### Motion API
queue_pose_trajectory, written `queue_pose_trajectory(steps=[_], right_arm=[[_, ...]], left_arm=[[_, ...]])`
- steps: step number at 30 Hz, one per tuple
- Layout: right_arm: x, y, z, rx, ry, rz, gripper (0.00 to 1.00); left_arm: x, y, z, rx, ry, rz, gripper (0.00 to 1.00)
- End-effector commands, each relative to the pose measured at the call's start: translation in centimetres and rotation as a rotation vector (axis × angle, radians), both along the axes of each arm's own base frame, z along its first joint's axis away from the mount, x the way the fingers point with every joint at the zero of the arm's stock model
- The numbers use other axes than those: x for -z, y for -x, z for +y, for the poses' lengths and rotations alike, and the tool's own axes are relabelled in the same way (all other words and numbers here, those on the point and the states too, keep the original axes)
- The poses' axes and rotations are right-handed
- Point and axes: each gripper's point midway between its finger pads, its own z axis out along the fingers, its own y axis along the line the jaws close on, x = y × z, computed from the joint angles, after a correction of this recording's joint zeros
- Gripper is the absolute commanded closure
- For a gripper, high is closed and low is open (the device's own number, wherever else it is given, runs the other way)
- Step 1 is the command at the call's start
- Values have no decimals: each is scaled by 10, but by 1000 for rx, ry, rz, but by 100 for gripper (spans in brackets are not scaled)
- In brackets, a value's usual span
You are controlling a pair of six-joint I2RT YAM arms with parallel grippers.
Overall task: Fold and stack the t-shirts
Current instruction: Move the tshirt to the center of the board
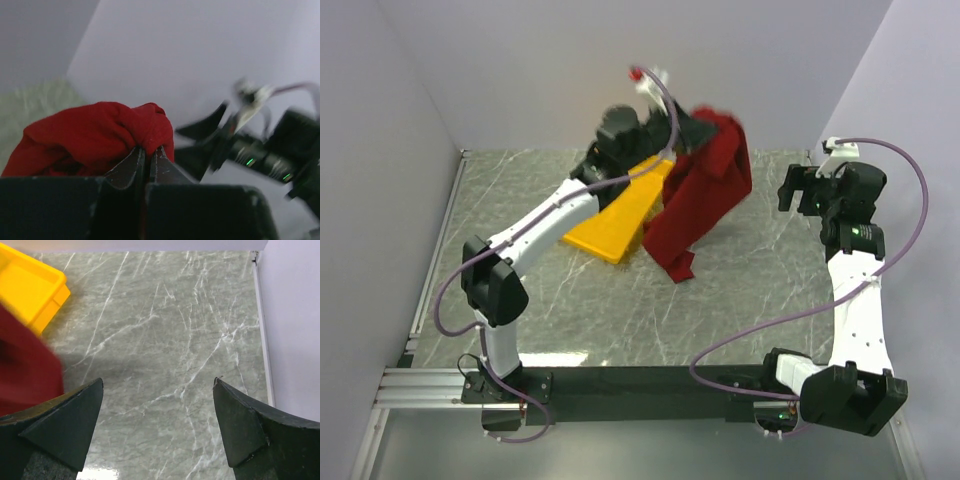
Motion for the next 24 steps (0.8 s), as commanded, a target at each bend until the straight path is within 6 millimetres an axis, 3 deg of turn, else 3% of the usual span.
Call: queue_pose_trajectory(steps=[1,3,5,6,8,9,10,11,13,16,19,22,23,24], right_arm=[[-10,4,-5,3,41,-36,4],[-7,4,-4,-4,39,-31,4],[-3,4,-3,-14,34,-24,4],[-2,3,-2,-19,33,-20,4],[1,3,2,-45,25,-14,4],[3,3,4,-58,20,-9,4],[5,4,7,-75,18,-5,4],[6,5,13,-117,19,-6,4],[12,8,20,-160,18,14,4],[23,15,33,-258,22,41,2],[31,22,46,-344,7,54,2],[35,28,62,-432,-23,57,2],[37,29,66,-457,-27,56,2],[40,32,71,-481,-37,62,2]], left_arm=[[25,51,1,126,-68,-9,99],[36,56,14,78,-118,-17,100],[70,59,18,67,-194,40,99],[77,61,21,56,-220,36,99],[111,63,18,59,-310,97,94],[128,63,16,60,-363,97,85],[140,55,20,6,-399,112,59],[161,56,24,-20,-456,143,46],[164,46,44,-133,-492,126,20],[134,44,69,-240,-485,64,5],[117,38,96,-346,-505,42,2],[128,21,133,-444,-506,112,3],[147,6,159,-505,-517,172,3],[153,1,173,-529,-476,242,4]])
